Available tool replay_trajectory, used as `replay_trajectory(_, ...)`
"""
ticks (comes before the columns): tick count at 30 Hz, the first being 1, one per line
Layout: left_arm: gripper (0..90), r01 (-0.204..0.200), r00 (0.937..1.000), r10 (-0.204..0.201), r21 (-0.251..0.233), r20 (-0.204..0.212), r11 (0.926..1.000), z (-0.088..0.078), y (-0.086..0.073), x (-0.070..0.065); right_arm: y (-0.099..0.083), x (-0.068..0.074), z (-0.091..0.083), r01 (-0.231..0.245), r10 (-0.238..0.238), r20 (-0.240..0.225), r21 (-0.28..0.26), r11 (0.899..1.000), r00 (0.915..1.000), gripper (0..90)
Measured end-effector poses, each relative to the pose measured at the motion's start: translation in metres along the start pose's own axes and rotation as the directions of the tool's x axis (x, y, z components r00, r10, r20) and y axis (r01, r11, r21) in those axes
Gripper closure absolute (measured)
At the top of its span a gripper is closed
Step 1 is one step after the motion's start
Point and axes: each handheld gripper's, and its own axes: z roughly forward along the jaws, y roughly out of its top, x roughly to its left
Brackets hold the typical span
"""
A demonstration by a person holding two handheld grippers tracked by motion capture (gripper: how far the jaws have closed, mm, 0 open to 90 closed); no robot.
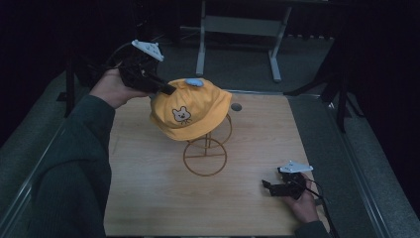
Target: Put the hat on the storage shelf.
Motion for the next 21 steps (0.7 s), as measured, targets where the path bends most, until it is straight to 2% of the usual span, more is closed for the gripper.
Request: replay_trajectory(21,83.4,-0.04,0.9991,0.04,0.023,0.015,0.9989,0.036,0.023,-0.012,0.0,0.0,0.0,-0.001,0.001,-0.002,-0.001,1.0,1.0,13.6)
